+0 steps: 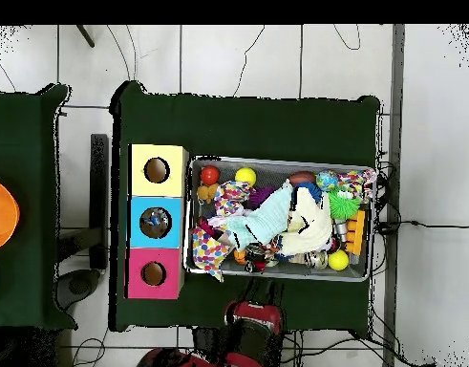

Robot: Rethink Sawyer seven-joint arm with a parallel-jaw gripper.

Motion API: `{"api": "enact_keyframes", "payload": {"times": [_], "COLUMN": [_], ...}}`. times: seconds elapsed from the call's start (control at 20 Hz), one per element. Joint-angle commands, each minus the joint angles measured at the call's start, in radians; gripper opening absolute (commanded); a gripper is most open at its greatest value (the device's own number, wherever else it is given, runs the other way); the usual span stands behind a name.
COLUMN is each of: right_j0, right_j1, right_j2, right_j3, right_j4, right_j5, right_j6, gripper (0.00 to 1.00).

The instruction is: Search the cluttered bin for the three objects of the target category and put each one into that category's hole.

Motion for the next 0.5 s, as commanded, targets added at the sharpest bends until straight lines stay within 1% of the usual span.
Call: {"api": "enact_keyframes", "payload": {"times": [0.05,0.1,0.25,0.3,0.35,0.4,0.45,0.5], "right_j0": [-0.097,-0.102,-0.147,-0.163,-0.187,-0.199,-0.223,-0.236], "right_j1": [-0.037,-0.039,-0.048,-0.046,-0.041,-0.030,-0.017,-0.002], "right_j2": [-0.075,-0.072,-0.048,-0.040,-0.034,-0.031,-0.026,-0.023], "right_j3": [-0.095,-0.095,-0.105,-0.103,-0.126,-0.127,-0.151,-0.155], "right_j4": [0.271,0.273,0.301,0.292,0.308,0.280,0.277,0.247], "right_j5": [-0.271,-0.277,-0.296,-0.302,-0.317,-0.323,-0.335,-0.337], "right_j6": [-0.575,-0.578,-0.639,-0.644,-0.688,-0.672,-0.699,-0.682], "gripper": [1.00,1.00,1.00,1.00,1.00,1.00,1.00,1.00]}}
